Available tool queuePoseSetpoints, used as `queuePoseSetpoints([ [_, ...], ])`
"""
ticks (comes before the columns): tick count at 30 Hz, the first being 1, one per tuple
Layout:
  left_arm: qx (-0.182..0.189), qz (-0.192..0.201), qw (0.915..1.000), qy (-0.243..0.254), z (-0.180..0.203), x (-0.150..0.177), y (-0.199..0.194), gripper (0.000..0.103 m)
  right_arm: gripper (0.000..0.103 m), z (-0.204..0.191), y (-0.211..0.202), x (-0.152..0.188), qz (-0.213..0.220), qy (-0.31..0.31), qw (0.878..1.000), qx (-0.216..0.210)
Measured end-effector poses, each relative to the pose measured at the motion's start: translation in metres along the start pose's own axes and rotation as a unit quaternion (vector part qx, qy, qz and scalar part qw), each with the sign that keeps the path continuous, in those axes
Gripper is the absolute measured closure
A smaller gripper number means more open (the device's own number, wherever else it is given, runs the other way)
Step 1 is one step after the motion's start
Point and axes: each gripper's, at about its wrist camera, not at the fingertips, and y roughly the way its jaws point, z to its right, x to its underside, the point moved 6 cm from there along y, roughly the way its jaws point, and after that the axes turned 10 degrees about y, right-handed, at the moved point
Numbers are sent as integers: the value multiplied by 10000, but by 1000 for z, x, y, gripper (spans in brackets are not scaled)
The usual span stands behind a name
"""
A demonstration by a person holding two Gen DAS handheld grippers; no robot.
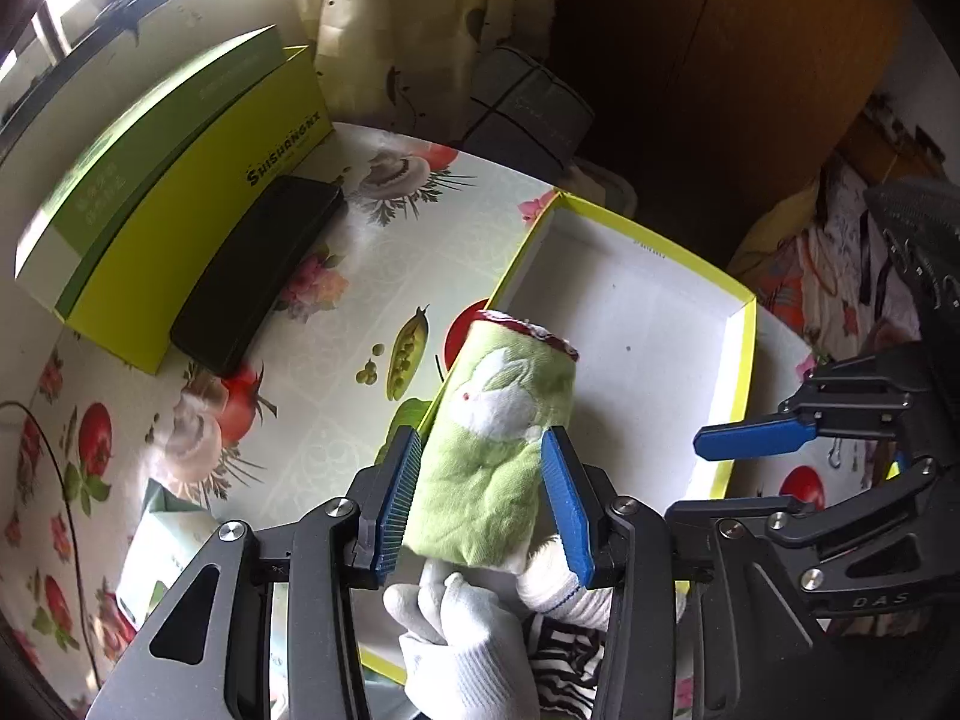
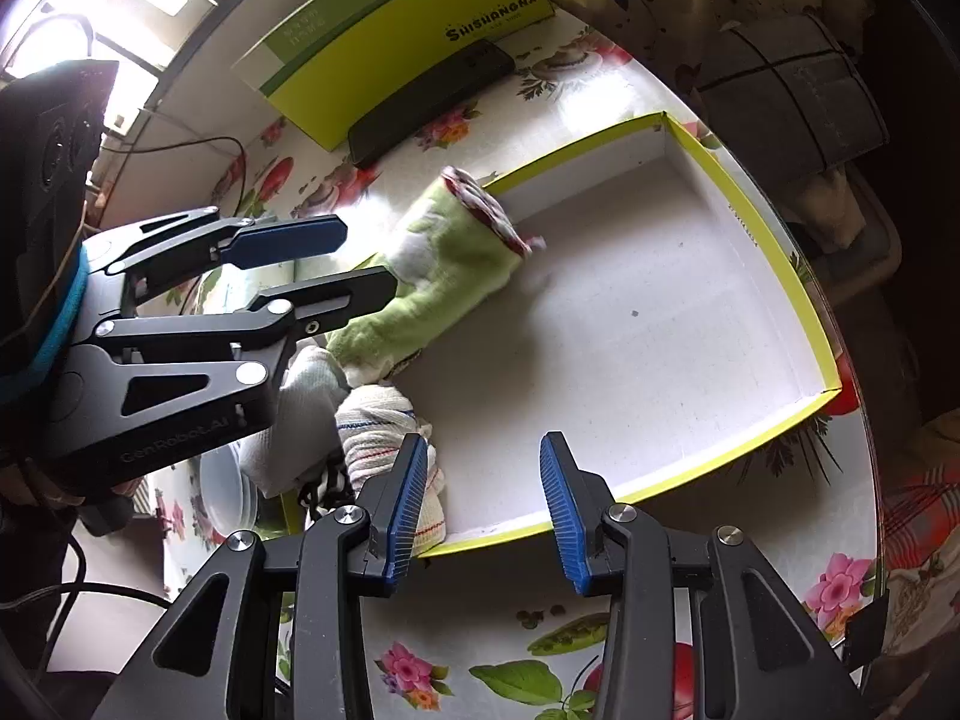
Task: Organize soft objects
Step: 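Release the white roll with the right gripper while the left lowers the green sock into the tray, then move both open grippers back over the pile beside the wipes pack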
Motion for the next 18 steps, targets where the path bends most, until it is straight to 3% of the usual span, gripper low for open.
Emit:
queuePoseSetpoints([
  [4,143,118,9976,-669,-16,11,-14,60,64,-7,1,-6,27,-62,10000,-2],
  [9,285,260,9886,-1455,-33,29,-34,60,64,-16,2,-10,36,-146,9999,12],
  [18,223,368,9729,-2272,-38,70,-65,60,64,-47,-2,-4,7,-468,9989,22],
])
